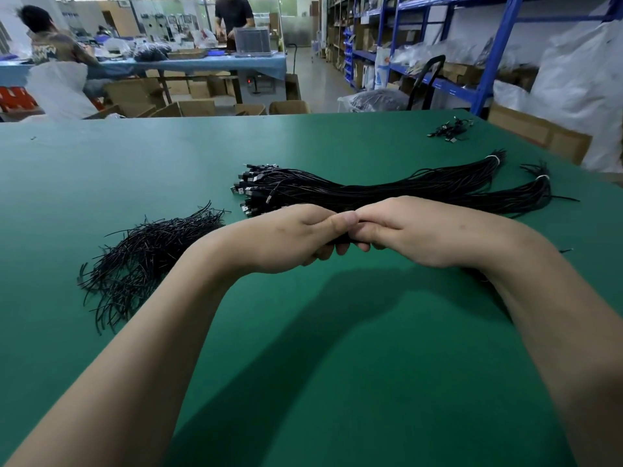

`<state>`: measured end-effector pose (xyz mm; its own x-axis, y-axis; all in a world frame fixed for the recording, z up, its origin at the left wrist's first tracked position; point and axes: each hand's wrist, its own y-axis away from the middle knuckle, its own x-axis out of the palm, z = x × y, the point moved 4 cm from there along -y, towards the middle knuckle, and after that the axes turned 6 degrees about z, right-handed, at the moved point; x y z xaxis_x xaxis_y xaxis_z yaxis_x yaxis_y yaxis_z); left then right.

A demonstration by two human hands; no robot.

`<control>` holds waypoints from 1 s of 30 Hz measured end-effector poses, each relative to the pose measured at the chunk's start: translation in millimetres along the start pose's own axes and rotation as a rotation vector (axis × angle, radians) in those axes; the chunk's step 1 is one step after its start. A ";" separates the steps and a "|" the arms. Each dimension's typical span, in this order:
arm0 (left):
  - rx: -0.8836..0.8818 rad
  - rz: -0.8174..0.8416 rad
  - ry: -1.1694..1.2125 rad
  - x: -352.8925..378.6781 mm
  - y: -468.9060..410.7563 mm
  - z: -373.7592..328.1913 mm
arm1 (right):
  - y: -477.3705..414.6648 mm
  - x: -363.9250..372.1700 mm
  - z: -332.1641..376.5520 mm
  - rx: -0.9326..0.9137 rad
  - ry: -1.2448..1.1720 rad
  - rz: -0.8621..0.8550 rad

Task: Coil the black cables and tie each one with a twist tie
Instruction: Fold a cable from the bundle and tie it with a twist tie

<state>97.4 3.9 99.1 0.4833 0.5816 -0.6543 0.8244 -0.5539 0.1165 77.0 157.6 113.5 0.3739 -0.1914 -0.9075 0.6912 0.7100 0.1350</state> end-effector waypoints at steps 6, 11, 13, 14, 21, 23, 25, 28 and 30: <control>0.045 -0.105 0.229 12.6 -8.5 -0.1 | 0.8 -9.1 -7.1 0.087 0.008 -0.093; -0.080 -0.544 0.540 16.5 1.4 17.1 | 11.8 -21.3 -18.3 0.287 -0.109 -0.718; -0.122 -0.614 0.695 27.5 9.1 22.6 | 2.2 13.4 -8.0 0.221 -0.451 -0.542; -0.126 -0.612 0.740 35.7 12.6 22.9 | -2.3 36.4 1.9 0.173 -0.618 -0.434; -0.139 -0.484 0.853 85.8 36.1 20.3 | 2.1 96.9 21.2 0.037 -1.097 -0.412; -0.133 -0.450 0.879 93.7 41.8 23.8 | 5.7 104.6 25.7 0.031 -1.162 -0.407; -0.112 -0.436 0.897 99.0 44.0 29.8 | 7.6 110.7 28.8 0.034 -1.159 -0.425; -0.078 -0.414 0.918 102.4 42.2 37.5 | 8.6 114.4 28.5 0.041 -1.091 -0.467; -0.022 -0.373 0.947 103.7 41.1 39.9 | 9.5 115.4 29.1 0.026 -1.062 -0.498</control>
<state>169.7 17.7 6.3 0.2212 0.9529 0.2074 0.9708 -0.2353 0.0457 144.8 122.5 21.6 0.3782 -0.9226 -0.0763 0.9147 0.3851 -0.1223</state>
